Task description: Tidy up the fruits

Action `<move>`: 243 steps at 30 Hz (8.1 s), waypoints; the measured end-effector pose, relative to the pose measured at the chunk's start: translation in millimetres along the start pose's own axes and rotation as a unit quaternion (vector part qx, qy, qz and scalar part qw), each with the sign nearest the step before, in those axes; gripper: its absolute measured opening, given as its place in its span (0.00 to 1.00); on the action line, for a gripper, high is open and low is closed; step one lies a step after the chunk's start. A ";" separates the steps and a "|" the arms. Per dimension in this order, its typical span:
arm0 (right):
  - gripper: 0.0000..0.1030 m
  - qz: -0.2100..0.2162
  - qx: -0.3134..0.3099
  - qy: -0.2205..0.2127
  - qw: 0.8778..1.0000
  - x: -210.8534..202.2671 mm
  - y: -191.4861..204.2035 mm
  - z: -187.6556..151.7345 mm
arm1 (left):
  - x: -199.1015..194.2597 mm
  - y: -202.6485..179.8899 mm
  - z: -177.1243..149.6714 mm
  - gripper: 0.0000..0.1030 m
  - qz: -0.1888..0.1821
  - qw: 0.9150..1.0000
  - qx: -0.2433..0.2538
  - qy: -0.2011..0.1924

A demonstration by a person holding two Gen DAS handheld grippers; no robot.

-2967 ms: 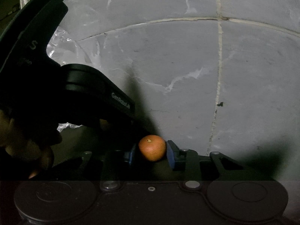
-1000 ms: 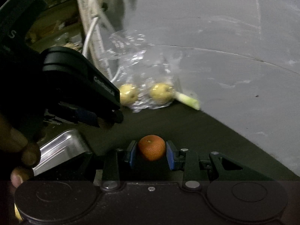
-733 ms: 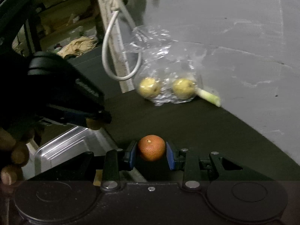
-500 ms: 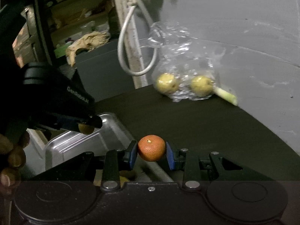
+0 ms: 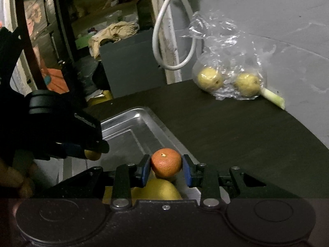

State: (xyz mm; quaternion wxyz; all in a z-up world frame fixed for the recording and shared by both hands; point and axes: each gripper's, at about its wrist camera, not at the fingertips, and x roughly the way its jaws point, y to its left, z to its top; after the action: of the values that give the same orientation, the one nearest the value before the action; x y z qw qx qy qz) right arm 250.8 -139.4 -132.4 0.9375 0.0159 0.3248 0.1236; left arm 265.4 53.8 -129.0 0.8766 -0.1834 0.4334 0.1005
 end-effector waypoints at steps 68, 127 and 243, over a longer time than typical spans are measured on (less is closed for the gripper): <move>0.76 0.012 -0.039 -0.001 0.999 -5.2 12.6 1.1 | -11.4 14.6 -4.9 0.90 0.051 0.998 -0.041 -0.008; 0.99 -0.045 -0.080 -0.113 0.989 -183.0 48.3 16.8 | -185.9 56.2 -60.8 0.99 0.015 0.993 -0.049 -0.108; 0.99 0.024 -0.138 -0.077 0.987 -317.5 -64.8 -118.4 | -278.3 11.2 -309.2 1.00 0.082 0.976 0.081 -0.183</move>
State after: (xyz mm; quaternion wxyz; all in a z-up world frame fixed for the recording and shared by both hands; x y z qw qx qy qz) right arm -48.3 -285.1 -40.8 0.9497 -0.0963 0.2313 0.1877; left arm -130.0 -67.1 -82.1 0.9416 -0.0543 0.2861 0.1691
